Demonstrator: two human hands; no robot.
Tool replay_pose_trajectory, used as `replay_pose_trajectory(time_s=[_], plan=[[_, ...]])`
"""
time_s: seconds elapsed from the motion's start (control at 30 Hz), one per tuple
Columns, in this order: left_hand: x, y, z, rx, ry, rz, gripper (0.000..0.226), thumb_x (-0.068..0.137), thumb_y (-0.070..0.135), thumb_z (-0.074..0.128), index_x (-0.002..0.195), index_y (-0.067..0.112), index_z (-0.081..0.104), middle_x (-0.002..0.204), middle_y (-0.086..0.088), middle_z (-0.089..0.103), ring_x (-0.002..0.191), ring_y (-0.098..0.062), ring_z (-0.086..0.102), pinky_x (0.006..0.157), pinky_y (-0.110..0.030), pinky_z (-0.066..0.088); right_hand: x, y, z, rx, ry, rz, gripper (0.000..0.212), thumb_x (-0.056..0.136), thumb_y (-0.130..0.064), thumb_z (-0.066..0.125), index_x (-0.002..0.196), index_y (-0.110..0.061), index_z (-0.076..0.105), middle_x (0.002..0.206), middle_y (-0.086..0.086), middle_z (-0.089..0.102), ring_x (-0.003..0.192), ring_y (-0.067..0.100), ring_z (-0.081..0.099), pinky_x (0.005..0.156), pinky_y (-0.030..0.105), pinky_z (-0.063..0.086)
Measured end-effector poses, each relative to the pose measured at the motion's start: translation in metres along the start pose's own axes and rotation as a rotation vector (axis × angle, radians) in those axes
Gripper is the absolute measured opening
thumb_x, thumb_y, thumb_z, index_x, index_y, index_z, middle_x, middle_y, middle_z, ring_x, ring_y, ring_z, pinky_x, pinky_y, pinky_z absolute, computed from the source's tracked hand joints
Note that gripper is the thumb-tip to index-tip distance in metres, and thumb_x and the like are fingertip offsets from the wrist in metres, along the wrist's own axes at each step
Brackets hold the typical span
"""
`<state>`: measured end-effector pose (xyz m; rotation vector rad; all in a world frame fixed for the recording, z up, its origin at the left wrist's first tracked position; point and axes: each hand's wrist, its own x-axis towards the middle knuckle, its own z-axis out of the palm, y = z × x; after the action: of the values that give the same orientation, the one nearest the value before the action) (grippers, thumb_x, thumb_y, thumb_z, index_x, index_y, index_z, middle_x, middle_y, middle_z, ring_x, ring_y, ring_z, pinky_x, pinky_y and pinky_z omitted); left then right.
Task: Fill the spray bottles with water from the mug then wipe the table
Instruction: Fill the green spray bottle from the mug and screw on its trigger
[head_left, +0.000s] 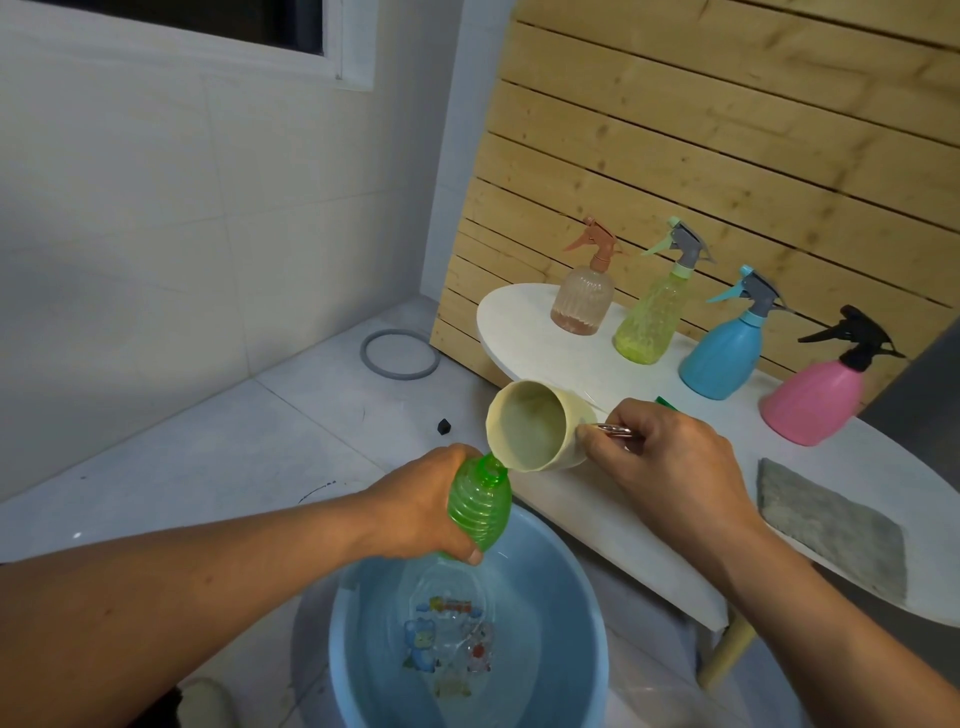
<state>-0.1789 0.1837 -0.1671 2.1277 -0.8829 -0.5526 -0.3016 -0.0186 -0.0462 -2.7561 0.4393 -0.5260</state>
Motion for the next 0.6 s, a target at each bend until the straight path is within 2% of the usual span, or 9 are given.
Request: replay_pose_trajectory(time_s=[0.4, 0.6], plan=[[-0.0002, -0.0010, -0.0003, -0.015, -0.002, 0.013, 0.093, 0.064, 0.034, 0.098, 0.139, 0.033, 0.044, 0.126, 0.014, 0.056, 0.114, -0.006, 0.058, 0.099, -0.034, 0.055, -0.0016, -0.0026, -0.0006, -0.031, 0.012, -0.046, 0.035, 0.092, -0.049, 0.061, 0.065, -0.030, 0.049, 0.064, -0.009, 0.054, 0.062, 0.008, 0.049, 0.053, 0.028, 0.029], [-0.0006, -0.0007, 0.0000, -0.014, -0.003, 0.011, 0.092, 0.064, 0.033, 0.098, 0.138, 0.034, 0.044, 0.125, 0.014, 0.056, 0.113, -0.006, 0.058, 0.098, -0.032, 0.055, -0.0017, -0.0009, 0.0018, -0.048, 0.027, -0.062, 0.034, 0.092, -0.048, 0.061, 0.067, -0.027, 0.052, 0.065, -0.007, 0.054, 0.063, 0.009, 0.049, 0.053, 0.029, 0.033]])
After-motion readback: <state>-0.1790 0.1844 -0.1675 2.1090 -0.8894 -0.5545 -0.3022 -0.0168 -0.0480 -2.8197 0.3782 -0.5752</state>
